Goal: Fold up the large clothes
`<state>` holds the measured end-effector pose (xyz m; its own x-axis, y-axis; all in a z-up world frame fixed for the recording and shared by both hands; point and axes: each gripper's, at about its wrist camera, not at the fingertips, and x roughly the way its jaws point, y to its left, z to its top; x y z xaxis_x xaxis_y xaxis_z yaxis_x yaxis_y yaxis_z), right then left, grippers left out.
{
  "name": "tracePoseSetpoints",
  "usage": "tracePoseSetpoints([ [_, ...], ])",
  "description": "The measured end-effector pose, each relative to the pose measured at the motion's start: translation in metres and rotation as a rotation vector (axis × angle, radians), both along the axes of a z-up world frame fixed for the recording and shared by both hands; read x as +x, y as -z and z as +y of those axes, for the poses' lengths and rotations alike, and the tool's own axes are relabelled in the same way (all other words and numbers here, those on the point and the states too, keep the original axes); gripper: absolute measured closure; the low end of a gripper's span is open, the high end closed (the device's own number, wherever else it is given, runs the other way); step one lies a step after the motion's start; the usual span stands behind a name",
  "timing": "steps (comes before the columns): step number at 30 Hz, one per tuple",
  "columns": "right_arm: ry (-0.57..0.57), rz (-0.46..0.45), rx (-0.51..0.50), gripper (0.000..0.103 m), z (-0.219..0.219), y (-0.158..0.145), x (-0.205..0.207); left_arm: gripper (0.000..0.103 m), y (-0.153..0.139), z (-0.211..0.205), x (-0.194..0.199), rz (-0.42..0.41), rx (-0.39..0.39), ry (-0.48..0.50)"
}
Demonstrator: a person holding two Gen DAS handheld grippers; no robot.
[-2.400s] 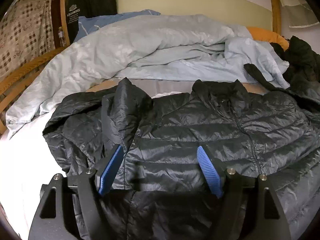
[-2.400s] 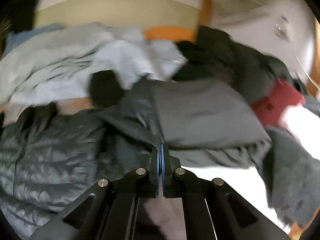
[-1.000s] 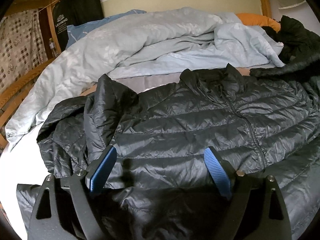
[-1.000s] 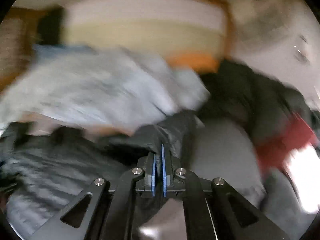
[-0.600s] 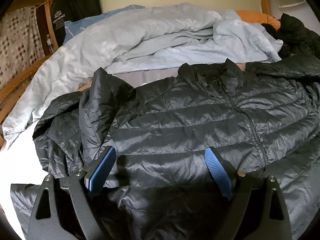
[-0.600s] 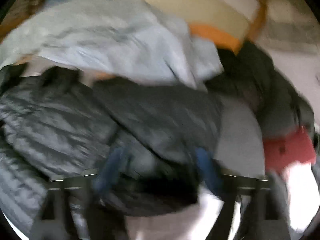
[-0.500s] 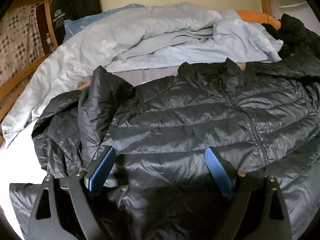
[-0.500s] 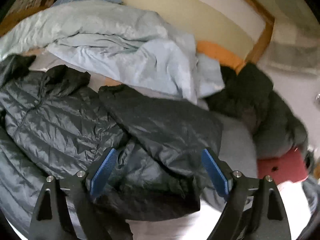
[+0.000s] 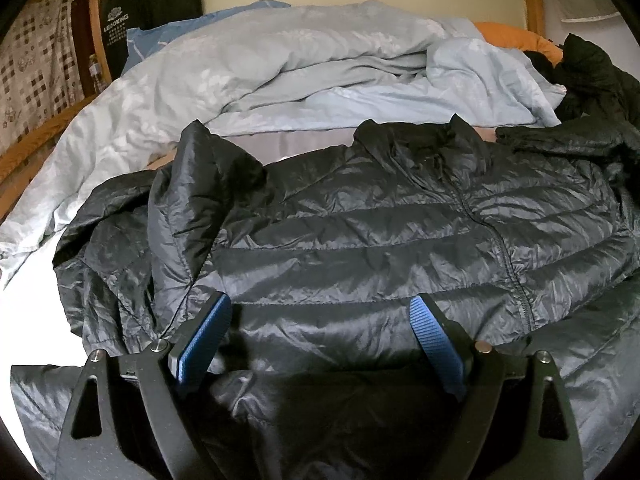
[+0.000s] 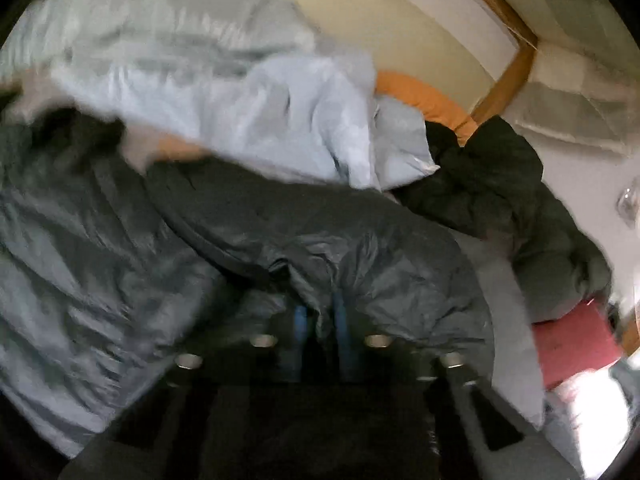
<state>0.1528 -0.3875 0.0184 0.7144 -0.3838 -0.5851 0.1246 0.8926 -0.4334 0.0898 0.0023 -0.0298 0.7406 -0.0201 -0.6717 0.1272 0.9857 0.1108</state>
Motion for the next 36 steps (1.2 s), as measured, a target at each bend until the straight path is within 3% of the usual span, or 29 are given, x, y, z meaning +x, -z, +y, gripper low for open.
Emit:
tracePoseSetpoints([
  [3, -0.071, -0.08, 0.146, 0.096, 0.005, -0.031, -0.02, 0.013, -0.001, 0.0, 0.0, -0.003, -0.005, 0.003],
  [7, -0.276, -0.125, 0.298, 0.097, 0.028, -0.061, -0.052, 0.013, -0.014, 0.001, -0.01, -0.005, -0.007, 0.043],
  [14, -0.529, -0.142, 0.432, 0.096, 0.059, -0.073, -0.088, 0.013, -0.049, 0.004, -0.036, -0.117, -0.082, 0.112],
  [17, -0.542, -0.157, 0.488, 0.096, 0.06, -0.073, -0.09, 0.013, -0.049, 0.002, -0.039, -0.122, -0.096, 0.144],
  [20, -0.414, -0.094, 0.34, 0.095, 0.068, -0.059, -0.079, 0.013, -0.045, -0.006, -0.04, -0.121, -0.041, 0.147],
  [21, -0.361, -0.051, 0.262, 0.092, 0.07, -0.05, -0.071, 0.013, -0.044, -0.008, -0.04, -0.123, -0.025, 0.149],
  [22, -0.313, -0.015, 0.212, 0.081, 0.068, -0.044, -0.066, 0.013, -0.044, -0.009, -0.041, -0.126, -0.016, 0.148],
  [25, -0.224, 0.058, 0.274, 0.013, 0.049, -0.032, -0.054, 0.013, -0.044, -0.009, -0.041, -0.124, -0.028, 0.154],
  [29, -0.194, 0.079, 0.35, 0.012, 0.038, -0.028, -0.05, 0.013, -0.043, -0.011, -0.04, -0.121, -0.026, 0.153],
  [36, -0.314, 0.092, 0.355, 0.011, 0.063, -0.018, -0.054, 0.013, -0.04, -0.01, -0.037, -0.103, -0.021, 0.133],
])
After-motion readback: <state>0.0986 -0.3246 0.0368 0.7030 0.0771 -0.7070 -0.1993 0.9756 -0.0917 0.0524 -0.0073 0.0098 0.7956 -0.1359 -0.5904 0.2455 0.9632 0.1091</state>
